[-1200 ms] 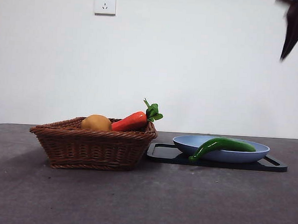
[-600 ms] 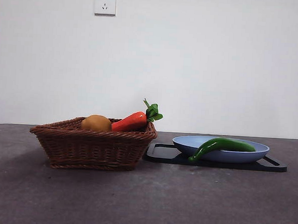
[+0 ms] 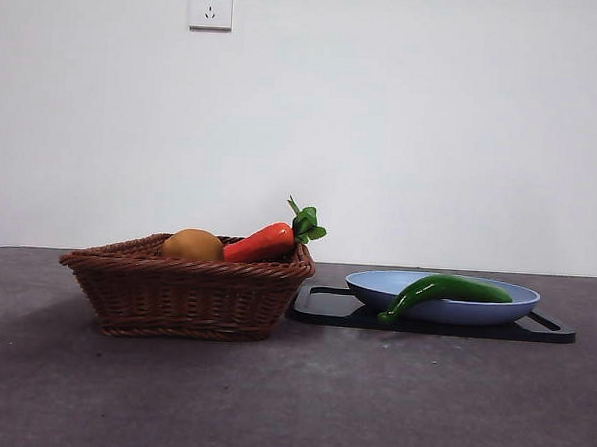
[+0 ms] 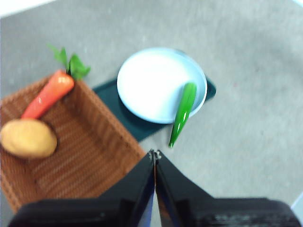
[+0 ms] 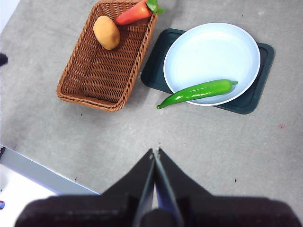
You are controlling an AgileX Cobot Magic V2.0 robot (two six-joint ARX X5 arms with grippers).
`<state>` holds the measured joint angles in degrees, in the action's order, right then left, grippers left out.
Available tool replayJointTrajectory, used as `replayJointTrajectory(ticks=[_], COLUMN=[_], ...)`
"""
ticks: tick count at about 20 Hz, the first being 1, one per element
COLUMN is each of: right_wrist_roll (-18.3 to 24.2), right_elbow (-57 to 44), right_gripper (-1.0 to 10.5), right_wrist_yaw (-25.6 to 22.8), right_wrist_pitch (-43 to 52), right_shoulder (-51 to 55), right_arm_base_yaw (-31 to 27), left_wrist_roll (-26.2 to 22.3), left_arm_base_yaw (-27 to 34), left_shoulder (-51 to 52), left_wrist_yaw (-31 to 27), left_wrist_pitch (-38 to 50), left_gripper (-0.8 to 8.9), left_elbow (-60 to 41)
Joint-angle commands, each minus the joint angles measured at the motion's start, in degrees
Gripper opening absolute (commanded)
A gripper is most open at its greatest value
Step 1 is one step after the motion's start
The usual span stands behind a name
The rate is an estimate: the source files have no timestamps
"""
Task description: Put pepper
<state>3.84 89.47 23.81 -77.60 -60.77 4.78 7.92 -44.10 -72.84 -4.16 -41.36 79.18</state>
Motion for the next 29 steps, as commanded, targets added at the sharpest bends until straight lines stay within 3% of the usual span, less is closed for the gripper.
replayJointTrajectory(ticks=[1, 3, 6, 8, 13, 17, 23, 29], right_wrist_roll=[-0.35, -0.35, -0.35, -0.35, -0.35, -0.35, -0.35, -0.35], right_elbow=[1.05, 1.05, 1.05, 1.05, 1.05, 1.05, 1.05, 1.05], right_gripper=[0.1, 0.1, 0.1, 0.1, 0.1, 0.1, 0.1, 0.1], right_wrist_yaw=[-0.13, -0.13, -0.11, -0.13, -0.13, -0.13, -0.13, -0.13], right_wrist_pitch=[-0.94, -0.94, -0.94, -0.94, -0.92, -0.92, -0.92, -0.92], right_shoulder=[-0.39, -0.39, -0.39, -0.39, -0.42, -0.42, -0.46, -0.46], right_arm_base_yaw=[0.07, 0.07, 0.07, 0.07, 0.07, 0.07, 0.07, 0.07], left_wrist_roll=[-0.72, -3.19, -3.74, -6.69, -10.67, -11.30, -12.11, -9.22], left_arm_base_yaw=[-0.57, -0.28, 2.60, 5.73, 18.82, 32.54, 43.41, 44.98], left_shoulder=[-0.35, -0.35, 0.48, 2.82, 13.59, 23.19, 41.48, 57.20], left_wrist_yaw=[-0.11, -1.09, -9.55, -11.91, -11.34, -4.96, -4.44, -4.44], left_wrist_pitch=[2.25, 3.17, 7.02, 10.58, 15.45, 17.94, 32.65, 37.70], left_gripper=[0.08, 0.08, 0.08, 0.08, 0.08, 0.08, 0.08, 0.08], left_elbow=[0.92, 0.92, 0.90, 0.81, 0.52, -3.56, -27.93, -52.30])
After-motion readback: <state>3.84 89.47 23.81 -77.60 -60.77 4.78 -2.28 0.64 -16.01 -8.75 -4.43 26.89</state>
